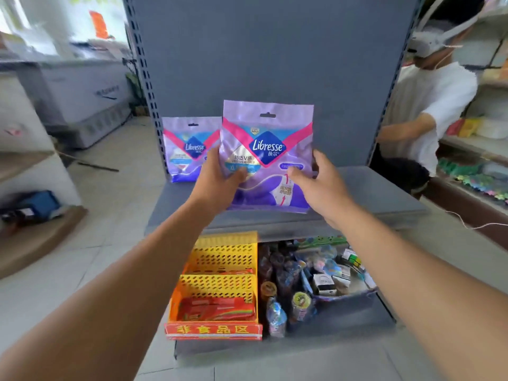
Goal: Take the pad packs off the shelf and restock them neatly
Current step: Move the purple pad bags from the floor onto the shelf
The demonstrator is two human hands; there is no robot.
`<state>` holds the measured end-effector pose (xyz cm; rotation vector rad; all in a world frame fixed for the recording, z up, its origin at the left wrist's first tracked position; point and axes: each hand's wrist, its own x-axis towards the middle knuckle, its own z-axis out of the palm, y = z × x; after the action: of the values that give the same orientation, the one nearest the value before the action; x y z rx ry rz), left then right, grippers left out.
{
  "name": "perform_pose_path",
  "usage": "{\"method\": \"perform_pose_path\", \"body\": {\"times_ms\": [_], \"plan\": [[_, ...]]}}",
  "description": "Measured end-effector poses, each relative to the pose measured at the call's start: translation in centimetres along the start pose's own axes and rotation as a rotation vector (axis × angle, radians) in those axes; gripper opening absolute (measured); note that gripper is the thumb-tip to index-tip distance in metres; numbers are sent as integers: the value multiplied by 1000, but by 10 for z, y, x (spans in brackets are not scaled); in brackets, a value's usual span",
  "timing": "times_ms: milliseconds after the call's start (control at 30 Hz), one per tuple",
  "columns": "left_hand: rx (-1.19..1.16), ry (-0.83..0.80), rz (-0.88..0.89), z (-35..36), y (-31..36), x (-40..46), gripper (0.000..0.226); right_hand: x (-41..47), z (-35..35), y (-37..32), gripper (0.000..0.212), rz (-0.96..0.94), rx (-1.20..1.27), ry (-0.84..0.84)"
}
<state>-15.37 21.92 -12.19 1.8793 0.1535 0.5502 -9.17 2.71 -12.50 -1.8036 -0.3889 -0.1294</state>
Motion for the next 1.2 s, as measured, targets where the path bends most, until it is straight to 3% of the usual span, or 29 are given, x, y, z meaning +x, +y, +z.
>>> {"method": "perform_pose_path", "body": {"times_ms": [67,200,400,667,833,1067,1200], "plan": [[20,62,-37,-31,-18,8,38,9,36,-6,34,-21,-17,-30],[34,189,-63,-79,-48,27,68,29,99,-16,39,-21,-81,-79],[-3,265,-123,-111,-87,68,58,68,158,-17,44,-54,-177,-54],[38,206,-109,-109,-110,122,65,121,192,15,52,-97,-246,41],[178,200,-185,-99,-133,133,55,131,206,40,47,-85,-286,-1],[190,115,-188,-95,-155,135,69,131,204,60,55,-24,-265,-129],[168,113,-201,-94,-154,137,66,130,206,62,48,2,-220,-164]]}}
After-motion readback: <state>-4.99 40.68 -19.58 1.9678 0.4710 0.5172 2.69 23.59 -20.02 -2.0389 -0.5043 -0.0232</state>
